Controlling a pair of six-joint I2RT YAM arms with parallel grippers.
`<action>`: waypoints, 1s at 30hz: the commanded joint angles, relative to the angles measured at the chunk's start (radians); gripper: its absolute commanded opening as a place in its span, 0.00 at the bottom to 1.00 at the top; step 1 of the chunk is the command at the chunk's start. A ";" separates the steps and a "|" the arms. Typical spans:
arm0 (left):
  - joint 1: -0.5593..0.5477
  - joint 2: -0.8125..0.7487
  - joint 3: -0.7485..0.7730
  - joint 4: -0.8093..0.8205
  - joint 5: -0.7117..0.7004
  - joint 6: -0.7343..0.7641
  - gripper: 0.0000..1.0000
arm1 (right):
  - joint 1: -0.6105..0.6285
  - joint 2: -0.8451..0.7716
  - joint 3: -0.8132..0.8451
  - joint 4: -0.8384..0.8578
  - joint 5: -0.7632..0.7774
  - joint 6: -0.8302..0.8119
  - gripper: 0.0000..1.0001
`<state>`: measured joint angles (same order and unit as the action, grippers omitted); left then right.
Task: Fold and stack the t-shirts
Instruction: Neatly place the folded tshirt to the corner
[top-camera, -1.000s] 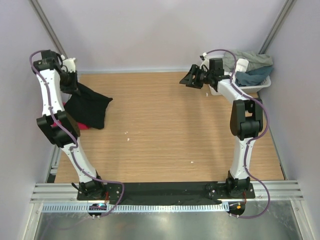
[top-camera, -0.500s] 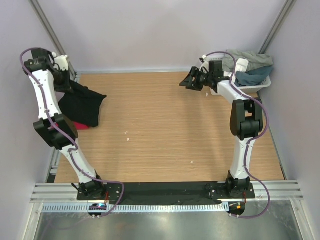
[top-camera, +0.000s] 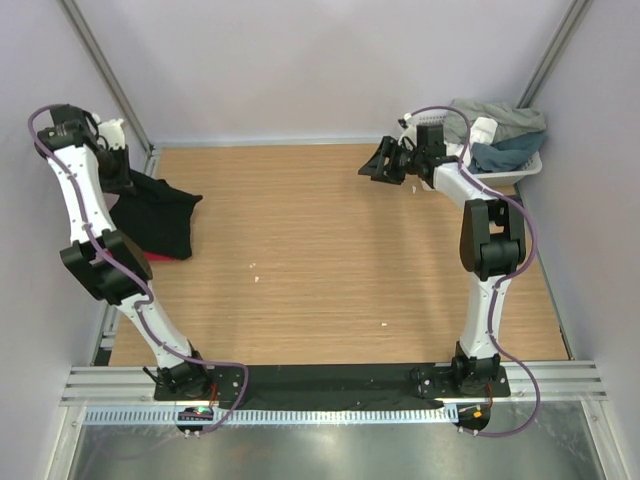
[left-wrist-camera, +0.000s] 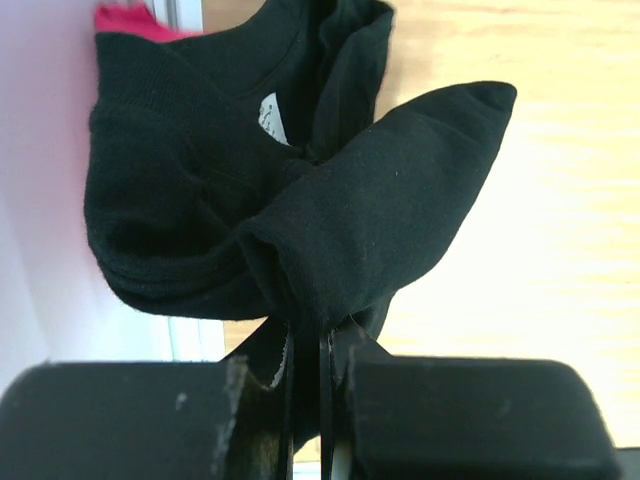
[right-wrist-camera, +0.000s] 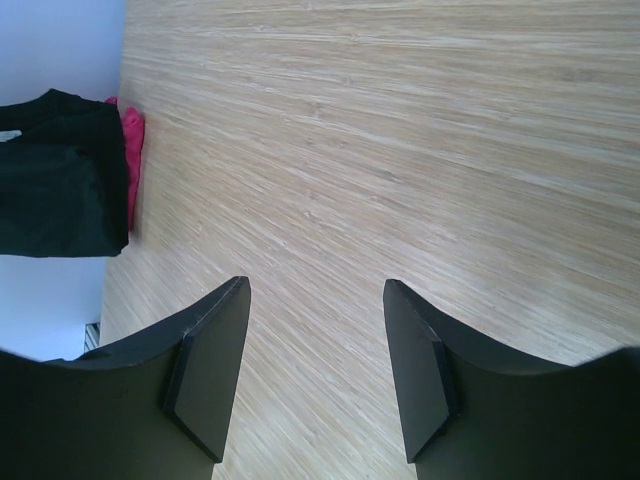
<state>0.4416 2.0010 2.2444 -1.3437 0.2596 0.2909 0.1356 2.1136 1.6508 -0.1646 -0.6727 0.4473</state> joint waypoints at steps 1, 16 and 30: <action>0.014 -0.053 -0.054 -0.085 -0.046 -0.006 0.00 | 0.006 -0.081 -0.016 0.045 -0.016 0.001 0.62; 0.016 0.077 -0.074 0.156 -0.223 -0.059 0.00 | 0.007 -0.136 -0.077 0.053 -0.010 -0.004 0.62; 0.016 0.203 0.075 0.232 -0.330 -0.062 0.00 | 0.019 -0.145 -0.083 0.039 0.013 -0.024 0.62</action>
<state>0.4473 2.2112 2.2696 -1.2076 -0.0132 0.2375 0.1429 2.0373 1.5665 -0.1513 -0.6693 0.4454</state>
